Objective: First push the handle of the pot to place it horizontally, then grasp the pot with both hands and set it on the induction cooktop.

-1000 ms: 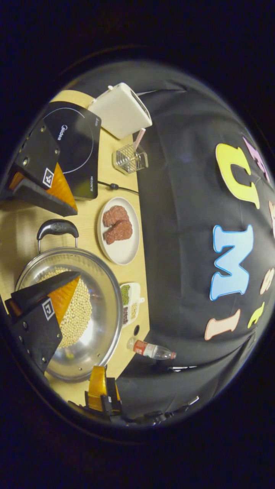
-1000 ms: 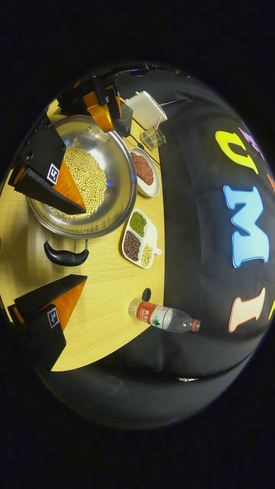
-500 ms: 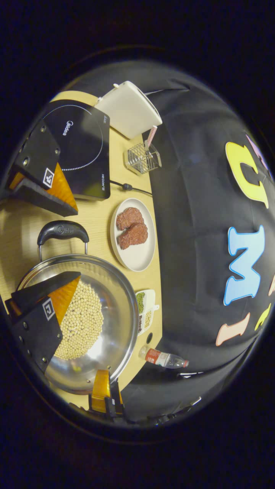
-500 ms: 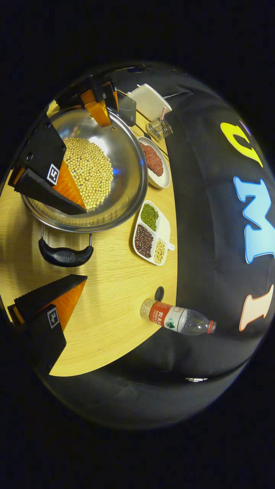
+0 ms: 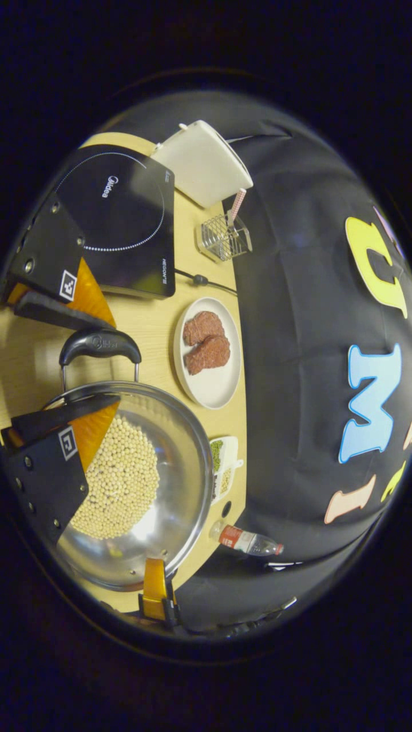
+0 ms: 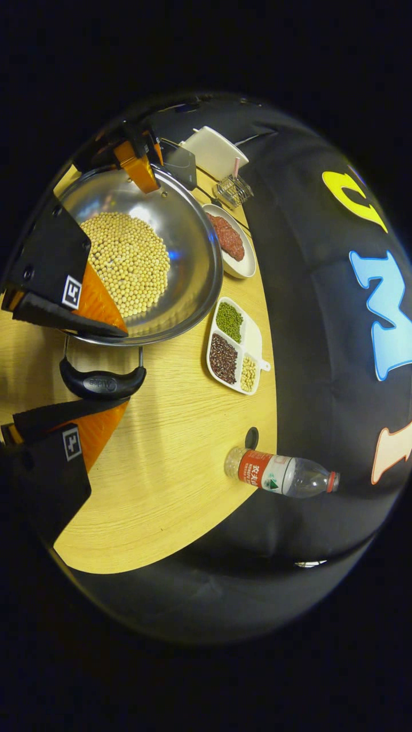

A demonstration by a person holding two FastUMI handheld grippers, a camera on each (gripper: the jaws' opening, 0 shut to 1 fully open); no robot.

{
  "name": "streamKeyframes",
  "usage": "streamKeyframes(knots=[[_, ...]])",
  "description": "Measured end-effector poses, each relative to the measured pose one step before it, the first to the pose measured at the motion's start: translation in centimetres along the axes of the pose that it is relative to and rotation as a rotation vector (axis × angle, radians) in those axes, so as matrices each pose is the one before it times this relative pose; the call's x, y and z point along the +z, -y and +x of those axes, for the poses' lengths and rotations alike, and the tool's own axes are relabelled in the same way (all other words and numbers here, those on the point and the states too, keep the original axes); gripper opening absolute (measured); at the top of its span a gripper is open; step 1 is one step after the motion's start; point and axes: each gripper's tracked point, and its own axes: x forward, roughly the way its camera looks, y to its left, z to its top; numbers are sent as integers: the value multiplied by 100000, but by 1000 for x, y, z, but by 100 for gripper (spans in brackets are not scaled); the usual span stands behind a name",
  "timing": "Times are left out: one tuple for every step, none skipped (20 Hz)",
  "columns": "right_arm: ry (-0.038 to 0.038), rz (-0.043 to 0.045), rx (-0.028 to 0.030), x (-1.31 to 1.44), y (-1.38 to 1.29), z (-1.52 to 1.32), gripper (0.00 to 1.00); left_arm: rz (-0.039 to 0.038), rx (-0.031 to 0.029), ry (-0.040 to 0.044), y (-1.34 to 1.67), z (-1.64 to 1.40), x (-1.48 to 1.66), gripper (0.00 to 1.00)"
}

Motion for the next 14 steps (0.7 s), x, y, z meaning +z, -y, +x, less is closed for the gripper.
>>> streamKeyframes(knots=[[179, -298, -449, 66, 30, -324, 60, -518, 727, -629, -11, -144, 116, 64], [308, -554, 64, -168, -152, 82, 56, -816, 435, -716, -3, -40, 95, 63], [469, 294, 75, 295, -22, 84, 56, -646, 195, -512, 68, 62, -44, 60], [231, -165, -62, -198, -49, -33, 48, -587, 162, 54, -34, -84, 203, 60], [-14, 69, 228, 81, -13, 95, 48, -336, 668, 66, -48, -70, 11, 58], [235, -407, -176, 45, -11, 40, 47, 676, 361, -503, 13, -39, -68, 58], [-455, -418, -426, -49, 31, 18, 47, 351, 443, 37, 41, -22, 1, 58], [-511, -107, -331, -123, -24, -157, 47, 304, 202, -106, 7, -64, 35, 55], [-179, 215, -321, 98, 10, -185, 47, -238, -286, -121, 42, -131, 105, 58], [-116, 162, -57, -17, -36, -155, 47, -334, -484, 487, -47, -52, 277, 58], [60, 54, -34, 98, -3, -229, 47, -247, -274, 426, -147, -143, 145, 55], [451, 95, -157, 143, -36, -294, 47, -15, -101, -42, -121, -297, 156, 55], [290, -68, -262, 159, -122, -370, 47, 49, -152, 403, -185, -400, 166, 58], [726, 268, -315, 209, -415, -622, 47, 96, -202, -143, -311, -345, 188, 58]])
